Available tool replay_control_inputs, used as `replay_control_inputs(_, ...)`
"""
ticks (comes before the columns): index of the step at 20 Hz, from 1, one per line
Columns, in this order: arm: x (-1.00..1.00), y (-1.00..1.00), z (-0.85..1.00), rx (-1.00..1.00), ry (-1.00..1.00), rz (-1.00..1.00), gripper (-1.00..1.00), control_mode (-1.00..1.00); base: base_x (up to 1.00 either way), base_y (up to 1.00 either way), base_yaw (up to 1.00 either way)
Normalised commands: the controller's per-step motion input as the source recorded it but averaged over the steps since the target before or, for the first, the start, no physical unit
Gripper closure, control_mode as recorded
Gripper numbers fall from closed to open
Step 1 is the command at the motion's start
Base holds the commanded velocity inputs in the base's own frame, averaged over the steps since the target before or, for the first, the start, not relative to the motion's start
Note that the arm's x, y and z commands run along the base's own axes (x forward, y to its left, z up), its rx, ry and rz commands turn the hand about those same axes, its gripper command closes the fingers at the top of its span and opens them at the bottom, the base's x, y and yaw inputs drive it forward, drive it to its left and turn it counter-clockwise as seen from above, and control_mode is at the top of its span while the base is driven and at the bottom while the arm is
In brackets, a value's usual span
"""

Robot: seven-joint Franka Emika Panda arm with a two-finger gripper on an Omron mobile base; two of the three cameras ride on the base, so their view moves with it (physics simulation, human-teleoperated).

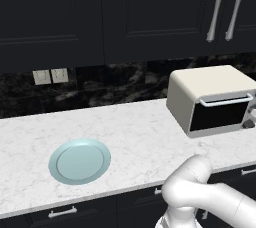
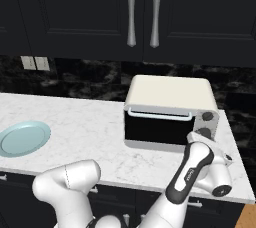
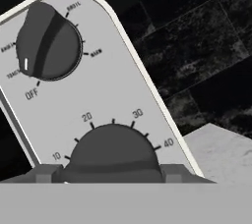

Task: Pick up the kebab skewer and baguette bread, and place them inside the toaster oven. Close the toaster oven door and start by setting the timer.

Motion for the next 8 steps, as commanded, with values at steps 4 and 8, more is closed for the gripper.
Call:
replay_control_inputs(4, 0.0, -0.04, 0.0, 0.23, -0.01, -0.06, 1.0, -1.0, 0.0, 0.0, 0.0)
replay_control_inputs(8, 0.0, -0.06, 0.0, 0.24, -0.01, -0.05, 1.0, -1.0, 0.0, 0.0, 0.0)
